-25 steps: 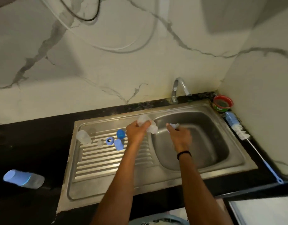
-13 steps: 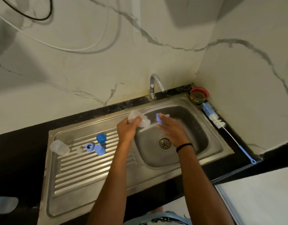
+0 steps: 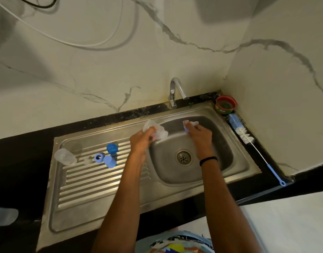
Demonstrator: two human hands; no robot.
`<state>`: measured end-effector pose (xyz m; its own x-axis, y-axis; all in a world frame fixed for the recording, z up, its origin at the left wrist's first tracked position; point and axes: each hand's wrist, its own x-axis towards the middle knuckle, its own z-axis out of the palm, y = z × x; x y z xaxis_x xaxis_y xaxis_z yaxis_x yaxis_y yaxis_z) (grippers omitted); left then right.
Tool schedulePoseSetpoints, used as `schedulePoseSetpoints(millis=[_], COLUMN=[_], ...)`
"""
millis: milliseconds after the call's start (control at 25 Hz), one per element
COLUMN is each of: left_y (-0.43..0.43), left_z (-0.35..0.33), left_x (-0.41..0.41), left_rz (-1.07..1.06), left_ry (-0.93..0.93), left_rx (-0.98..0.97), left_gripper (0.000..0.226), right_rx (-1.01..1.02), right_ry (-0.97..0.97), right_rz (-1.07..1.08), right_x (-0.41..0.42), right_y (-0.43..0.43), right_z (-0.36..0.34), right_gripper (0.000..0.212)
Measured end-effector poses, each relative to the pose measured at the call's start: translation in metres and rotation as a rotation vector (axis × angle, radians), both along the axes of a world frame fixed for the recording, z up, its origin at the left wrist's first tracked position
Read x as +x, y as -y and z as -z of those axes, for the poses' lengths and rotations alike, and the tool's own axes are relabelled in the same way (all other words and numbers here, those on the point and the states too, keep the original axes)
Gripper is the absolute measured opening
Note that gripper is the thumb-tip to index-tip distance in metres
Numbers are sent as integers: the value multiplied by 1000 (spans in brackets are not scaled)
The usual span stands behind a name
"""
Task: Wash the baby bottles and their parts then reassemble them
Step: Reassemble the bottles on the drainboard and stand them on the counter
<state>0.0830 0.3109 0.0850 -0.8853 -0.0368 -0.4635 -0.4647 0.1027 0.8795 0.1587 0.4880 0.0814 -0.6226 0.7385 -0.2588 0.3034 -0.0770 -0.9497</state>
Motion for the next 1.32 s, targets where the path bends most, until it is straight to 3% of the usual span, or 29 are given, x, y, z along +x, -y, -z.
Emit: schedulePoseSetpoints(millis=[40,120,440,560,760,840,920,1040,1320], left_y=[-1,-5,-6,9,52,74,95,124,169], left_z=[3,8,-1,-7,-24,-30,-33,-35,-39], left_x=[3,6,4,-6,-14,-15,-15,-10,1], left_rz=[16,71,-2,-98,-281,-316,-346,-387,-465], left_ry=[-37,-98,-223,-234,-66,12,43,-5,-41], left_rx=[-77,-213,-195,-110,171,318,411,365,424], left_gripper=[50,50,48,40,19,23,31,40,26], right_rx=[-69,0,-222,-280,-401,-458,-388,-292,-198], right_ry=[-18,63,-52,-83,-234,-286,-273,-247,-268], right_rz=[-43,-73,-100,-114,-319,-429,-529,-657,-794], right_x=[-3,-7,-19,-24,-42,-50,-59,-69,-80], right_y=[-2,-2,16,26,59,78,97,127,184], right_z=[-2,1,8,6,-19,-28,-30,-26,-27], right_gripper=[32,28,20,29,16,26,34,38,43])
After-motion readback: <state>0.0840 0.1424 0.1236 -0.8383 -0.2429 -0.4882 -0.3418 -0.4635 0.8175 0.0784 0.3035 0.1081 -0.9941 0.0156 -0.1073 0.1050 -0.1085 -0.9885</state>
